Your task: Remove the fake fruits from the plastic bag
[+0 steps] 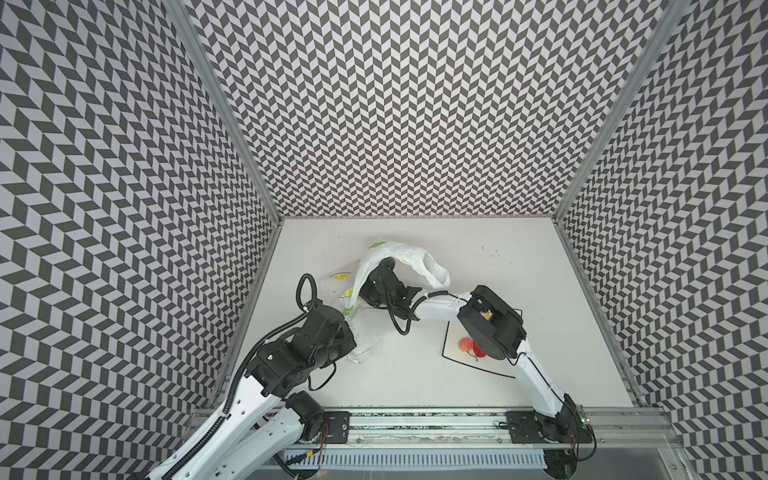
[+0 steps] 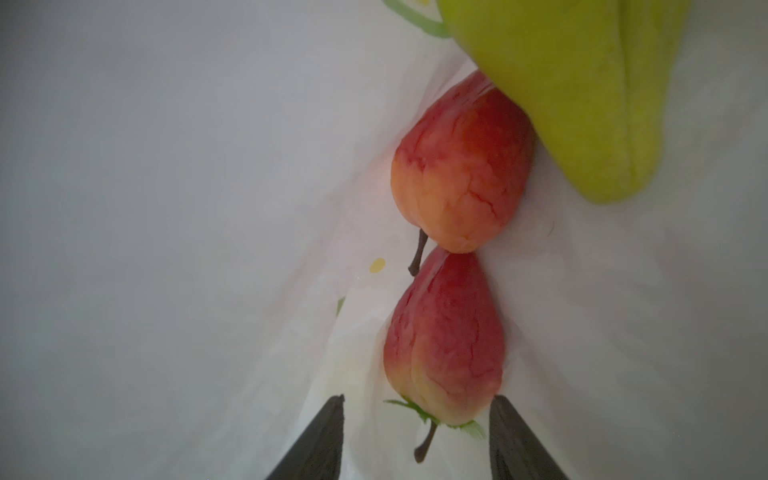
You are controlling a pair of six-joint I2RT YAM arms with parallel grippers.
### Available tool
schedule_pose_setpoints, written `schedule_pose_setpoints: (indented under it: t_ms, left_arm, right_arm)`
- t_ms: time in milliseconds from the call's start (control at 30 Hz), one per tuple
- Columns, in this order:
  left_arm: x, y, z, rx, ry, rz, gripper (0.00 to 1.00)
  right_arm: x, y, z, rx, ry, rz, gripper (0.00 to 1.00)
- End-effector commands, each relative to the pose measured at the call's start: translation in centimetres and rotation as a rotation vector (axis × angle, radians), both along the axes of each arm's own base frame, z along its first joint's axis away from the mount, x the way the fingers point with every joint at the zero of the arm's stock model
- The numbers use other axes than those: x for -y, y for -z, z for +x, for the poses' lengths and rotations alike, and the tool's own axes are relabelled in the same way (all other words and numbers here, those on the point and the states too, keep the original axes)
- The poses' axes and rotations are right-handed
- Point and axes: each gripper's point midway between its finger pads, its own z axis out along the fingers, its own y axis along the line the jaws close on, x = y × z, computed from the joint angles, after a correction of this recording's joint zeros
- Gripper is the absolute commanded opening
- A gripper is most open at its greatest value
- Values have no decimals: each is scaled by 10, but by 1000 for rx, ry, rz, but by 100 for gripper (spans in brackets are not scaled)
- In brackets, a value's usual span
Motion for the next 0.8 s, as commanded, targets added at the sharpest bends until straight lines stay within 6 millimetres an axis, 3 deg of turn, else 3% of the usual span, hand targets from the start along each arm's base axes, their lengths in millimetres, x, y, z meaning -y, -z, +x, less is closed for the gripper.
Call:
schedule_pose_setpoints:
  t_ms: [0, 767]
  left_arm:
    - [1, -7, 0, 3, -2, -9, 0]
    - [2, -16, 0, 22, -15, -39, 0]
  right_arm:
    - [-3, 9, 9, -46, 57, 14, 57]
    - [-13, 84, 6, -191, 63, -151, 53]
